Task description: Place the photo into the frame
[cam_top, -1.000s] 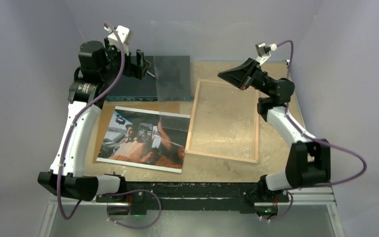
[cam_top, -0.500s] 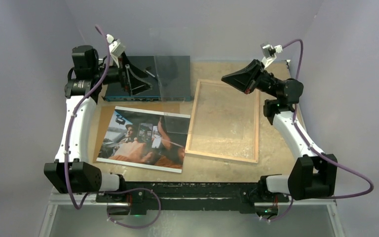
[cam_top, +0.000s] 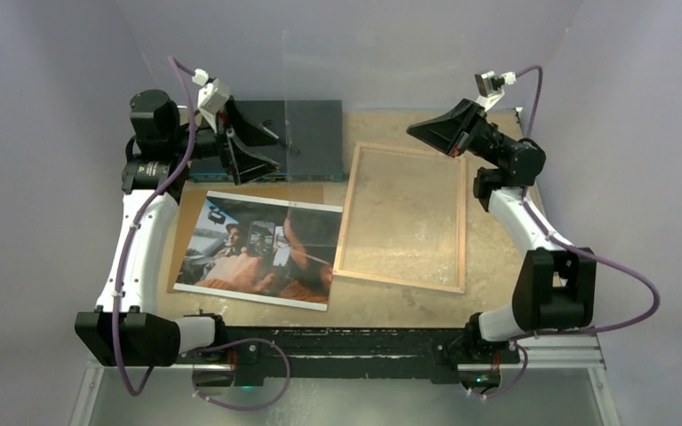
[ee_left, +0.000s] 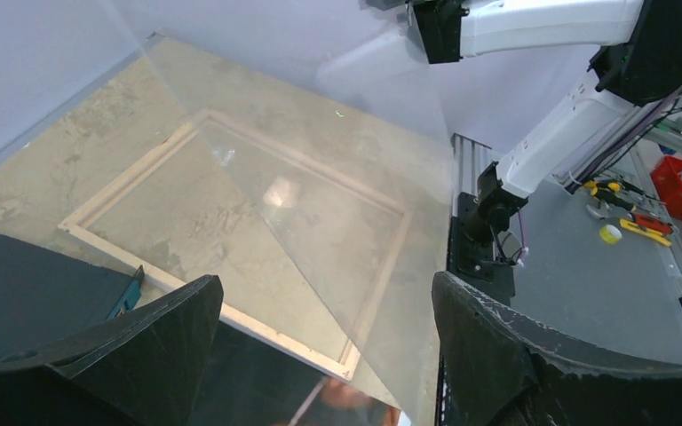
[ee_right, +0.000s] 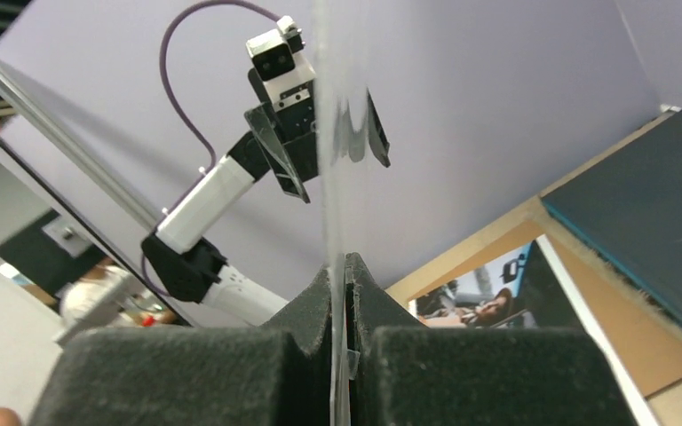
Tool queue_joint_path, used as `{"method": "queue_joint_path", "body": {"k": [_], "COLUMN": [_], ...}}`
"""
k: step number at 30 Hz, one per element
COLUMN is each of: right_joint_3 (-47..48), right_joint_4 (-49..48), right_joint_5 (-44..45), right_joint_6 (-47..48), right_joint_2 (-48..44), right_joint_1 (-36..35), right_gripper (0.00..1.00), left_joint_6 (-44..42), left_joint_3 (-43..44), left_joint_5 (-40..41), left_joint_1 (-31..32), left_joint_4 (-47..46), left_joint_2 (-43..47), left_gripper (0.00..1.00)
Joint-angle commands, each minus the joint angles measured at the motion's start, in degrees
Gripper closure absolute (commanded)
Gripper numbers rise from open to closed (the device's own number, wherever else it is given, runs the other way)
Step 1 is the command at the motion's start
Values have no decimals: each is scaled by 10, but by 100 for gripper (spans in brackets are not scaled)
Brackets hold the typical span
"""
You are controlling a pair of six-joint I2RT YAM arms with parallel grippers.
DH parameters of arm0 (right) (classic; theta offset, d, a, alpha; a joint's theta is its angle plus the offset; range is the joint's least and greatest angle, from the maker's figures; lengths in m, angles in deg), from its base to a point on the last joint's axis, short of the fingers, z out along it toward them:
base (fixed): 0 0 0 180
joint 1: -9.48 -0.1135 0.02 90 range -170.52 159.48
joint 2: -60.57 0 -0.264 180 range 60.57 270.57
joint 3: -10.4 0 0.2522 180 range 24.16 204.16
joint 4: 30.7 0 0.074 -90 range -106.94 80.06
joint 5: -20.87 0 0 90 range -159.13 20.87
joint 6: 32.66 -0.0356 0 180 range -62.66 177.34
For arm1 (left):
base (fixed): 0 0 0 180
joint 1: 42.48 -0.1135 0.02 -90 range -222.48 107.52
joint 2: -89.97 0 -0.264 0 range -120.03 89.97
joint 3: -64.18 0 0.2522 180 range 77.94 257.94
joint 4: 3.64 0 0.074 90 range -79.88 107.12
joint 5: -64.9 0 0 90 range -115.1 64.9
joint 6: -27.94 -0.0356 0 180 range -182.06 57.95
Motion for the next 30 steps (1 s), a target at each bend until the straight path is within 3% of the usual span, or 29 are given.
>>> {"method": "queue_joint_path", "body": {"k": [1, 9, 13, 16, 20, 22, 26, 30], "right_joint_3": [22, 49, 58, 57, 58, 57, 57, 63], "right_joint_4": [-183, -178, -183, -193, -216, -226, -274, -285], "right_joint_5": [41, 44, 45, 46, 38, 35, 40, 40], "right_joint_6": [-93, -90, -93, -92, -95, -96, -134, -140], "right_joint_2": [9, 25, 31, 33, 41, 48, 68, 74], "right_joint_1": [0, -17, -22, -23, -24, -24, -24, -31], "right_gripper": [100, 100, 100, 100, 100, 100, 98, 98], "left_joint_6": [8, 15, 58, 123, 294, 311, 310, 309], "left_joint_3": [-8, 3, 1, -6, -22, -24, -42, -53], "left_joint_5": [73, 81, 80, 69, 65, 72, 77, 72], "left_joint_1": [22, 64, 74, 75, 76, 81, 92, 100], "left_joint_4": [-37, -35, -77, -147, -344, -363, -362, -352], "left_joint_2": [6, -12, -23, -25, -25, -19, -11, -13], "left_gripper": [14, 14, 20, 34, 65, 73, 73, 66]}}
